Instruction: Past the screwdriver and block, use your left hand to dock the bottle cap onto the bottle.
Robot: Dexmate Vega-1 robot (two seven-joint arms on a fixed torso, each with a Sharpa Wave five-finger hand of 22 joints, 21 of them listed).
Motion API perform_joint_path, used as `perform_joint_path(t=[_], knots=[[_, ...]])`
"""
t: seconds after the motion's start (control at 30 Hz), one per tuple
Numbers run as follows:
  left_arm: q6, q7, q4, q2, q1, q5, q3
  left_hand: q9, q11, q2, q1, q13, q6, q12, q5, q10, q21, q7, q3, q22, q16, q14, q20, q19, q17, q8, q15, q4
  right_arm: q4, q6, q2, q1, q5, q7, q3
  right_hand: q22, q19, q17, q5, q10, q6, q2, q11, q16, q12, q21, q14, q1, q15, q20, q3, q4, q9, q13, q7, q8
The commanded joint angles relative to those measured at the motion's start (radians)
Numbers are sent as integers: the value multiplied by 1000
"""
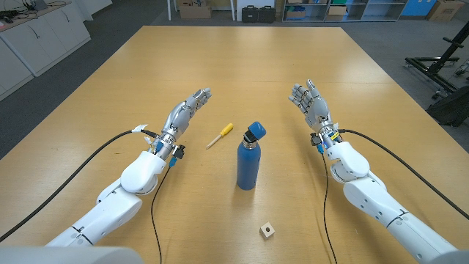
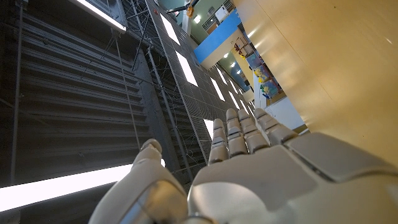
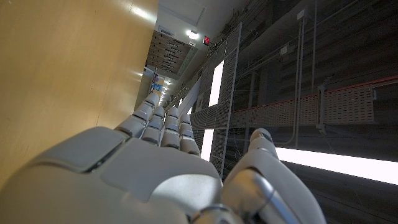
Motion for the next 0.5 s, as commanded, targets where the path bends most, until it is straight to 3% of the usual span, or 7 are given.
perform_joint_path(t=[0.03,0.5], knots=[[-23,-8,80,-41,-28,-50,6,2,0,0,-8,0,-1,-2,5,-1,-4,7,1,3,3,-2,-4,-2,1,0,-2,6,30,12,5,5,4,16,-5,3,6,4,-4,0,1,10,0,8,2,0,5,-2,2,8,-3,2,3,3,-3,-2],[-36,15,110,-68,-35,-47,18,0,-5,4,-13,-1,11,3,7,6,-3,5,1,2,6,4,-11,-2,-1,7,-7,5,96,15,18,38,13,46,-20,3,2,4,-4,0,3,10,0,7,2,-4,5,-2,4,12,-3,2,3,3,-2,-1]])
